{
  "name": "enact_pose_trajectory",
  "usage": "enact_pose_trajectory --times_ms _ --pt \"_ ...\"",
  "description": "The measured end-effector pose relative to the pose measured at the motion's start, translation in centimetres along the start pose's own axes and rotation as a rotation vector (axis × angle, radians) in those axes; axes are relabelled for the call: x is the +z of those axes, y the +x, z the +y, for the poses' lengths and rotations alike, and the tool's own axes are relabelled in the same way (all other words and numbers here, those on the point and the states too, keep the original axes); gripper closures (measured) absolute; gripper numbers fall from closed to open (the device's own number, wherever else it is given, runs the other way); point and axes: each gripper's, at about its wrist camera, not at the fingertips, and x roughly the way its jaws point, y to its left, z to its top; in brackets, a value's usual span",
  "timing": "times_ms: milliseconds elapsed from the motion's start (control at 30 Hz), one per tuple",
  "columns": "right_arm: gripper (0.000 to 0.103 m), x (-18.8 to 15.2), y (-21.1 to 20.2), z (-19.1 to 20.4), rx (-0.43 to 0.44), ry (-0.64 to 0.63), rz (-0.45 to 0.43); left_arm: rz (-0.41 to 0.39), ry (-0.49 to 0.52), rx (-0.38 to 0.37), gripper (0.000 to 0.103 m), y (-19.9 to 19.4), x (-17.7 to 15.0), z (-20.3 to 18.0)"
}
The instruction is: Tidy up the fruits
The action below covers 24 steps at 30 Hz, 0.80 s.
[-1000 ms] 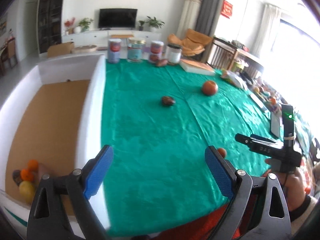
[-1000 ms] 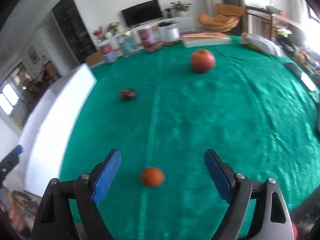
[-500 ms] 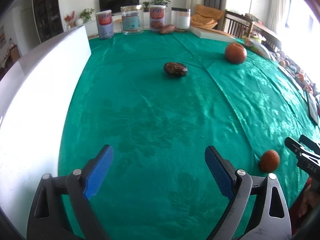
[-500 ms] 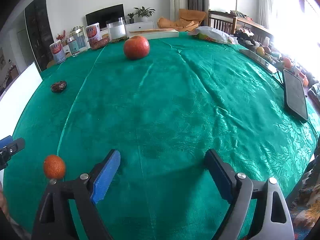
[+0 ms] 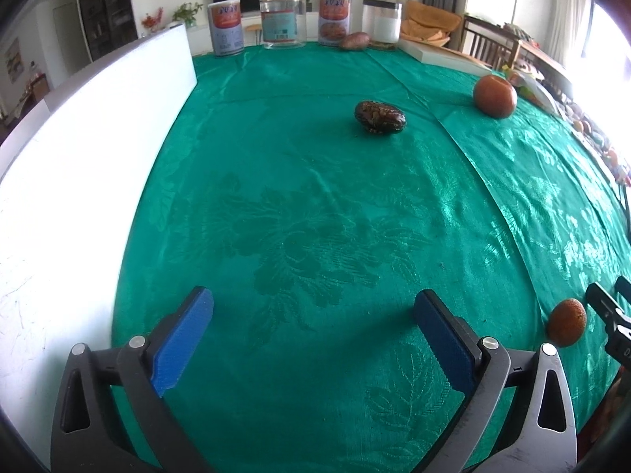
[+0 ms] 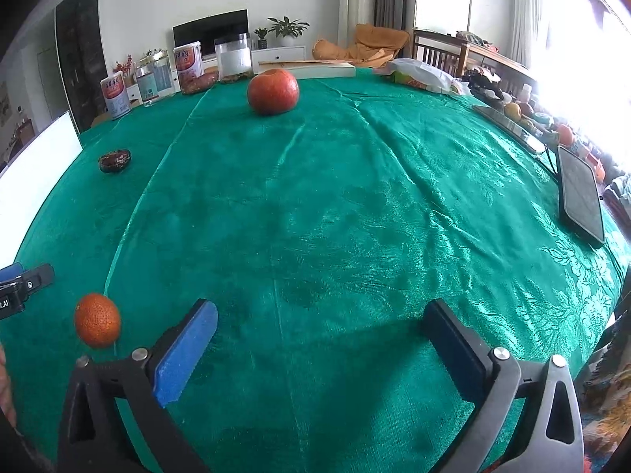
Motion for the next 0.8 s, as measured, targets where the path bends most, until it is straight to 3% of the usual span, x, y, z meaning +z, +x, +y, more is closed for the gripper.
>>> enact_pose_trajectory --times_ms 233,300,400,500,600,800 --pt "0.0 0.0 -0.2 -0.4 0.021 -0.001 0.018 -0.001 0.006 -0.004 0.001 0.0 0.0 -0.1" --pt "0.003 0.0 -1.3 -0.9 0.136 0.035 -0.014 -0.001 0.006 -0.004 0.001 0.0 0.0 -0.1" --pt "0.004 -0.2 -3.4 0.1 0.391 0.013 -0.072 -0.001 0.006 -0.003 0.001 0.0 0.0 -0.1" --pt "0.006 -0.8 -4.2 2.8 0.492 -0.095 -0.066 -0.001 0.005 -0.003 0.001 0.0 0.0 -0.1" --pt "0.02 -1.2 -3.4 4.6 0.528 -0.152 -0.024 -0.001 0.005 -0.003 0.001 0.0 0.0 -0.1" --pt "0.038 -1.2 -2.2 6.8 0.525 -0.202 0.004 -0.001 0.005 -0.003 0.001 0.0 0.0 -0.1"
